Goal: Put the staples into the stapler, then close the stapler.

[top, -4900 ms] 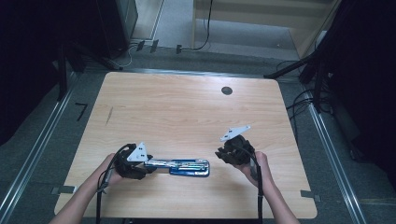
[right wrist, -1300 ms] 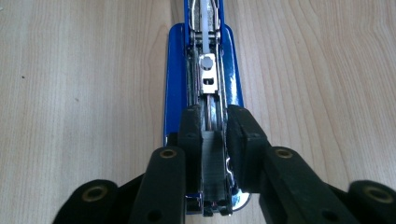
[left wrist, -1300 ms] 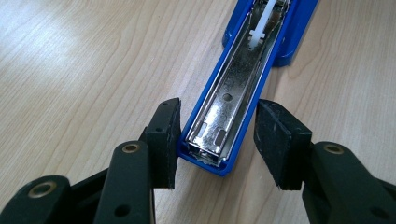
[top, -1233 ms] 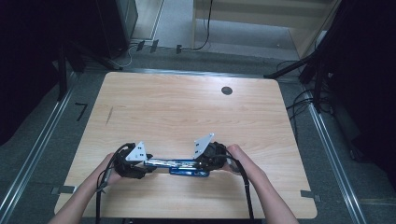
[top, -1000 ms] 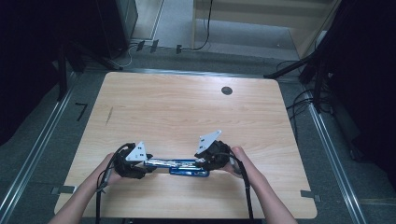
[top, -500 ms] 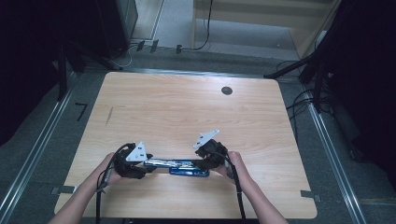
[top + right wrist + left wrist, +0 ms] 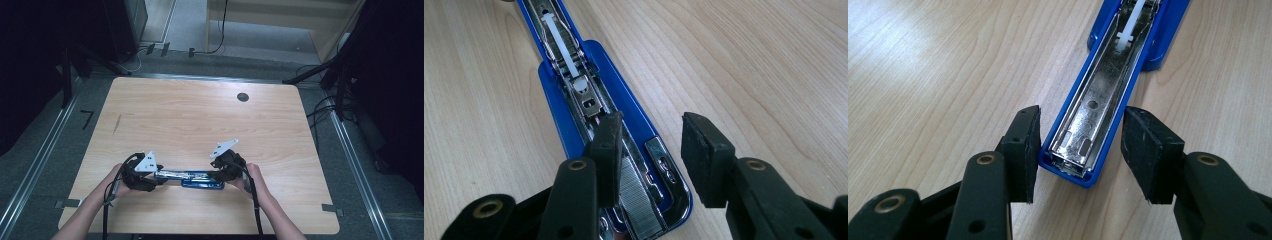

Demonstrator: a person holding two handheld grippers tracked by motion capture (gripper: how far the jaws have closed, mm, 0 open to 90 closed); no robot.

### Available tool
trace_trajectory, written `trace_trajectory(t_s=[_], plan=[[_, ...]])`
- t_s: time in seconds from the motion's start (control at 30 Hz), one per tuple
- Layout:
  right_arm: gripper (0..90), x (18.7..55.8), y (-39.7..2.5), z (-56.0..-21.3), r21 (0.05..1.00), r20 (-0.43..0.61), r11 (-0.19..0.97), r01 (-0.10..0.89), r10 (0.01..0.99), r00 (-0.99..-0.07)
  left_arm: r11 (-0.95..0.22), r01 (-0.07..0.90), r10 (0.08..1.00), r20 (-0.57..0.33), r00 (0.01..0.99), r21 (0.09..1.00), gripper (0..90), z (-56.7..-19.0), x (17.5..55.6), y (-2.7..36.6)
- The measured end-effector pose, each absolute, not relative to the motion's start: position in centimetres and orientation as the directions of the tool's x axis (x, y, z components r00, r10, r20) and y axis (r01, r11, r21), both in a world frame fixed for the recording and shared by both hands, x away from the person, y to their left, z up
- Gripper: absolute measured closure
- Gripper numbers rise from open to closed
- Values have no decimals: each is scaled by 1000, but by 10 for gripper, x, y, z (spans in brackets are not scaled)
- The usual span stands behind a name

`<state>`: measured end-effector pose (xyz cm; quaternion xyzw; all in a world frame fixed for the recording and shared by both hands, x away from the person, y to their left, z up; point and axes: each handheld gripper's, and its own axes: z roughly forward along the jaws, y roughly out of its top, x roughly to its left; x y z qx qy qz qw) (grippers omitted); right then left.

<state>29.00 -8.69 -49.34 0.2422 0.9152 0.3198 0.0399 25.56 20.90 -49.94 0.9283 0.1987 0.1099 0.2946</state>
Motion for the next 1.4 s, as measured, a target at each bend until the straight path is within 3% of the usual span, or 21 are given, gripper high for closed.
trace_trajectory(t_s=[0.27, 0.6, 1.13, 1.33, 1.4], plan=[[625, 289, -86, -493, 603, 76, 681, 416, 470, -880, -733, 323, 450, 70, 890, 599, 501, -499, 256, 213], [624, 290, -86, -493, 600, 68, 689, 407, 463, -884, -736, 322, 445, 69, 893, 595, 559, -499, 254, 216], [619, 288, -87, -495, 618, 60, 675, 402, 470, -881, -714, 303, 441, 69, 895, 631, 565, -489, 252, 218], [595, 287, -86, -494, 614, 58, 673, 411, 481, -875, -710, 290, 437, 78, 896, 642, 564, -485, 251, 218], [503, 289, -87, -493, 630, 105, 650, 424, 470, -876, -698, 290, 437, 68, 897, 655, 570, -483, 251, 218]])
